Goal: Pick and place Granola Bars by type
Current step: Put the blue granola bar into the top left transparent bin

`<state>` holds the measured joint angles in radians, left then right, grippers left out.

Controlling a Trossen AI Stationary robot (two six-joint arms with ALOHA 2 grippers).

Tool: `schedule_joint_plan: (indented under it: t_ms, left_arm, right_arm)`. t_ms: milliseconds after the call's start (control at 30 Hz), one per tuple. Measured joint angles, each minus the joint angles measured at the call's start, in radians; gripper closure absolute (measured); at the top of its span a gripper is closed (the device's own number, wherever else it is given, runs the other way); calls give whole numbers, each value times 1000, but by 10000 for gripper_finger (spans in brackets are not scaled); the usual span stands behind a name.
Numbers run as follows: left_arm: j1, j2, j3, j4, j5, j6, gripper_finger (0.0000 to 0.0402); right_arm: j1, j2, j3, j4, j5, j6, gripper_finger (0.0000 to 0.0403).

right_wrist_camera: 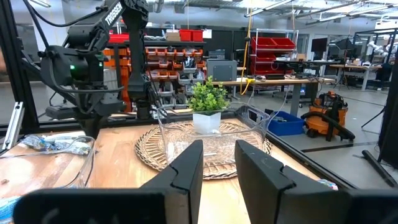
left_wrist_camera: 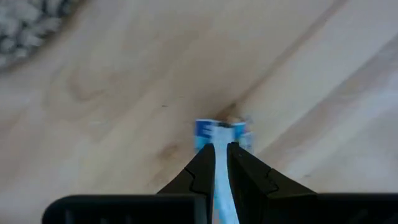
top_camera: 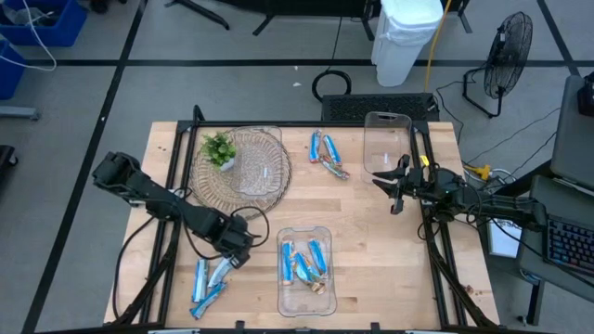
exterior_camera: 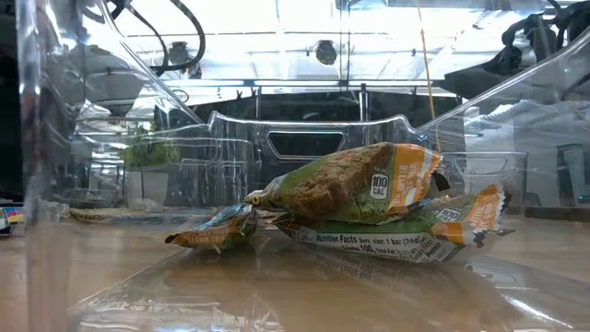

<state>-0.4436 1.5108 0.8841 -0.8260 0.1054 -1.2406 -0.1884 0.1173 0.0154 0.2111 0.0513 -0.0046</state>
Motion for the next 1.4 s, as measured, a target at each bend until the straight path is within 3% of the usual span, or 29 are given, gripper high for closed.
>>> schedule_joint_plan:
  t_ms: [300, 600, 733, 1000, 1400]
  left_arm:
    - [-59, 43, 0, 80, 10, -18, 349]
    - [-73, 145, 2, 75, 111, -11, 240]
    - [-74, 149, 3, 77, 105, -21, 210]
    - [-34, 119, 11, 43, 189, -85, 201]
    - [-25, 95, 25, -133, 105, -185, 201]
  right_arm:
    - [0, 0, 0, 0, 0, 0, 319]
    - [0, 0, 0, 0, 0, 0, 319]
    - [0, 0, 0, 0, 0, 0, 318]
    - [0, 0, 0, 0, 0, 0, 318]
    - [0, 0, 0, 0, 0, 0, 318]
